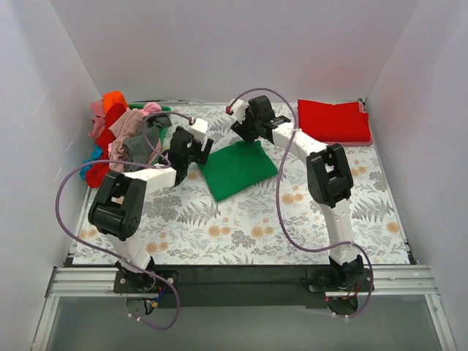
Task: Fold and stack the t-shirts
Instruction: Fold the tshirt, then neatly place the folded tshirt to the corner
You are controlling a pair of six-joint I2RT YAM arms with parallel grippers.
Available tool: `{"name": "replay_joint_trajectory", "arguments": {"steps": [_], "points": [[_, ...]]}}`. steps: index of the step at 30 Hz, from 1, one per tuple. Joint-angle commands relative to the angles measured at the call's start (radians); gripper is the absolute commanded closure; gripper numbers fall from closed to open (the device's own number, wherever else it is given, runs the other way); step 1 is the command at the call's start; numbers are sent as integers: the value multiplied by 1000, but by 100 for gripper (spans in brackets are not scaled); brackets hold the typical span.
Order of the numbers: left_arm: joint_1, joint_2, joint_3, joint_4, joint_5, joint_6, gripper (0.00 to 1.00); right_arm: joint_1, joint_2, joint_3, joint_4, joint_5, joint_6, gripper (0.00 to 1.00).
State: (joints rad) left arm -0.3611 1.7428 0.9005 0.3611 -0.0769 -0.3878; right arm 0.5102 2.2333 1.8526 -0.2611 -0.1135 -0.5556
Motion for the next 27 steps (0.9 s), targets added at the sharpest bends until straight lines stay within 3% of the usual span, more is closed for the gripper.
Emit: {"name": "replay_joint_trajectory", "arguments": {"steps": [1,4,5,8,9,10,11,12,15,18,23,26,27], "points": [[10,-72,130,-45,-325,-210,16,10,-14,79,143,277,239,33],[10,-178,150,-179,-266,-259,11,-9,-87,-1,143,217,275,32],[11,-208,165,-227,-188,-285,11,-33,-127,-27,128,186,310,31],[11,-319,132,-384,-16,-316,16,-106,-167,-110,62,-114,361,32],[11,-348,106,-408,23,-339,16,-125,-166,-131,-1,-331,338,31],[11,-415,78,-434,64,-353,16,-139,-163,-133,-36,-419,317,32],[11,-445,16,-441,139,-365,16,-159,-146,-132,-73,-508,272,35],[11,-478,-14,-444,167,-391,16,-162,-138,-130,-126,-608,205,52],[11,-581,-128,-447,224,-424,16,-164,-110,-129,-138,-705,184,69],[11,-638,-202,-441,255,-454,16,-159,-35,-34,-184,-745,181,89],[11,-654,-233,-447,290,-467,16,-145,64,74,-221,-683,266,96],[11,-667,-247,-455,289,-465,16,-130,95,89,-199,-485,350,96],[11,-680,-253,-455,287,-465,16,-127,101,92,-191,-345,380,97]]}}
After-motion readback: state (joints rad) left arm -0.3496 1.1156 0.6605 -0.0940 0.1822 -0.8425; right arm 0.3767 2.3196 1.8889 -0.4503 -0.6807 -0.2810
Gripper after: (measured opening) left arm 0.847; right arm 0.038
